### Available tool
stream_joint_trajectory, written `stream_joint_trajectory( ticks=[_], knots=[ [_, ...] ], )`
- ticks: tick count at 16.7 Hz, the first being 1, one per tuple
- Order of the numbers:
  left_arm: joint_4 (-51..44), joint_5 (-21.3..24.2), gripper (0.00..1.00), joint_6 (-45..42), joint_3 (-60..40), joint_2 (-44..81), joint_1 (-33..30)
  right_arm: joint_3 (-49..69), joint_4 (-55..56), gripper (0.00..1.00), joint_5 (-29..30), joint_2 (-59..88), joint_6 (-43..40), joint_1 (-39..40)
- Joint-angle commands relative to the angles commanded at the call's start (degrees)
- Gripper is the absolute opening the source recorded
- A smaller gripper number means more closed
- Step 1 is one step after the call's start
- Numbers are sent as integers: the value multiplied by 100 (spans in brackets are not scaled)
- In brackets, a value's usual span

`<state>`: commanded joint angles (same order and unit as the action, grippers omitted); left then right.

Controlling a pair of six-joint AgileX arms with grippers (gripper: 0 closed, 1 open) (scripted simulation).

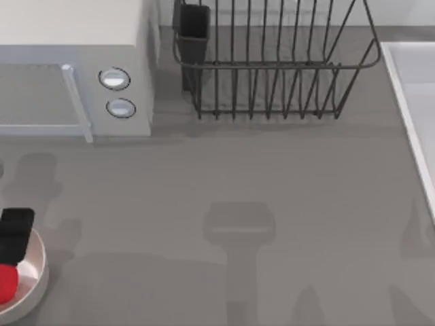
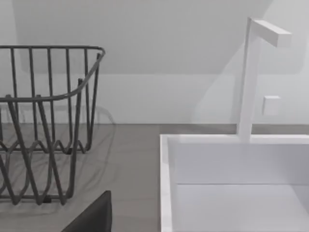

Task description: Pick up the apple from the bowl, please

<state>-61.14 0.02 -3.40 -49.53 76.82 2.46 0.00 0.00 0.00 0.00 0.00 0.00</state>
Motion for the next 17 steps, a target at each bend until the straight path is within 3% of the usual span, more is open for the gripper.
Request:
stream_joint_trajectory(
  ticks=[9, 17],
  knots=[
    [95, 0, 100, -10, 47, 270, -14, 0, 0, 100, 0, 0, 0, 0],
    [2477, -1, 100, -47, 1221, 1305, 23, 0, 0, 100, 0, 0, 0, 0]
  ],
)
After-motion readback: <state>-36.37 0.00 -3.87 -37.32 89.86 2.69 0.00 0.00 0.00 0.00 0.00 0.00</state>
